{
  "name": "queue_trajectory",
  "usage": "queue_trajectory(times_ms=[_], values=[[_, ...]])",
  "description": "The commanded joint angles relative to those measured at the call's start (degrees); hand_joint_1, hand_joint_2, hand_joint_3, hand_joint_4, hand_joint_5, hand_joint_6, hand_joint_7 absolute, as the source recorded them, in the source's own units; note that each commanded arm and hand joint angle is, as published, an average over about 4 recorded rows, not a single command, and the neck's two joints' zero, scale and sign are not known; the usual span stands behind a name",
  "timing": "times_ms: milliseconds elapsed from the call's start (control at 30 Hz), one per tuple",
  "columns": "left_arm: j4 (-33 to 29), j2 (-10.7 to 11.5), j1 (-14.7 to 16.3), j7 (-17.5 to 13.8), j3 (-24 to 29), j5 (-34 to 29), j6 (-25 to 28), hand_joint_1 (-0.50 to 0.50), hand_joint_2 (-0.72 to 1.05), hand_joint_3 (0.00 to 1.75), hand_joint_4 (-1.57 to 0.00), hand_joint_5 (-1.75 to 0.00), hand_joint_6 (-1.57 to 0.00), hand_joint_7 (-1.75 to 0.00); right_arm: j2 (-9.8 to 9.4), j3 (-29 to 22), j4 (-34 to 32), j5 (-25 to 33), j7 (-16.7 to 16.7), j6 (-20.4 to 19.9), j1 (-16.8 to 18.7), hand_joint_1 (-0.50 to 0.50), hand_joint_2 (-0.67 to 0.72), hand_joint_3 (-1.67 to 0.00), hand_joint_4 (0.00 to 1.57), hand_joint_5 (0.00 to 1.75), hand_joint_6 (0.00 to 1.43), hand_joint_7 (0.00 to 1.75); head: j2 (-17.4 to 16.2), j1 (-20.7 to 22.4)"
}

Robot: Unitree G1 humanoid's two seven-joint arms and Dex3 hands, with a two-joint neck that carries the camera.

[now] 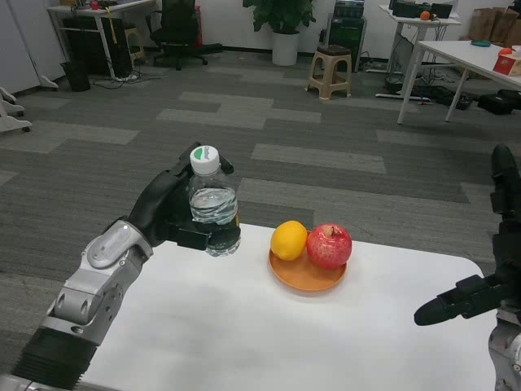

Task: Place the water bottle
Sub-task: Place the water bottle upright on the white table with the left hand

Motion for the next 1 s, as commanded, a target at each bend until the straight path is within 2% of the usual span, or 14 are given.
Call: queue_trajectory(times_ms=[33, 167, 333, 600, 900, 1000], values=[[4.3, -0.5, 0.5, 1.4, -0.3, 1.5, -6.7, 0.21, 1.05, 0.61, -0.22, -1.75, -0.10, -1.68, -0.51, 0.0, 0.6, 0.5, -0.2, -0.3, -0.4, -0.25, 0.72, 0.00, 0.00, 0.00, 0.00, 0.00, -0.3, -0.2], [8.4, -0.5, 0.7, 2.2, -1.7, 3.7, -10.5, 0.21, 1.05, 0.61, -0.22, -1.75, -0.10, -1.68, -0.51, 0.0, 0.8, 0.5, -0.2, -0.3, -0.4, -0.25, 0.72, 0.00, 0.00, 0.00, 0.00, 0.00, -0.8, -0.4], [16.5, -0.7, 0.7, 4.0, -3.7, 4.9, -18.4, 0.21, 1.05, 0.61, -0.19, -1.75, -0.10, -1.68, -0.51, 0.1, 1.1, 0.5, -0.2, -0.3, -0.4, -0.25, 0.72, 0.00, 0.00, 0.00, 0.00, 0.00, -1.3, -0.6], [29.3, -0.7, -1.2, 5.1, -6.4, 9.8, -27.5, 0.19, 1.05, 0.61, -0.19, -1.75, -0.10, -1.68, -0.36, 0.3, 1.6, 0.5, -0.2, -0.3, -0.4, -0.25, 0.72, 0.00, 0.00, 0.00, 0.00, 0.00, -2.1, -0.5], [40.7, -1.0, -2.7, 6.9, -8.9, 7.3, -35.6, 0.19, 1.05, 0.57, -0.15, -1.75, -0.10, -1.68, -0.25, 0.5, 2.1, 0.5, -0.2, -0.3, -0.8, -0.25, 0.72, 0.00, 0.00, 0.00, 0.00, 0.00, -2.4, -0.2], [44.9, -1.1, -3.3, 7.5, -10.6, 2.9, -39.3, 0.19, 1.05, 0.52, -0.15, -1.75, -0.12, -1.68, -0.25, 0.5, 2.4, 0.5, -0.2, -0.3, -1.0, -0.25, 0.72, 0.00, 0.00, 0.00, 0.00, 0.00, -2.6, -0.1]])
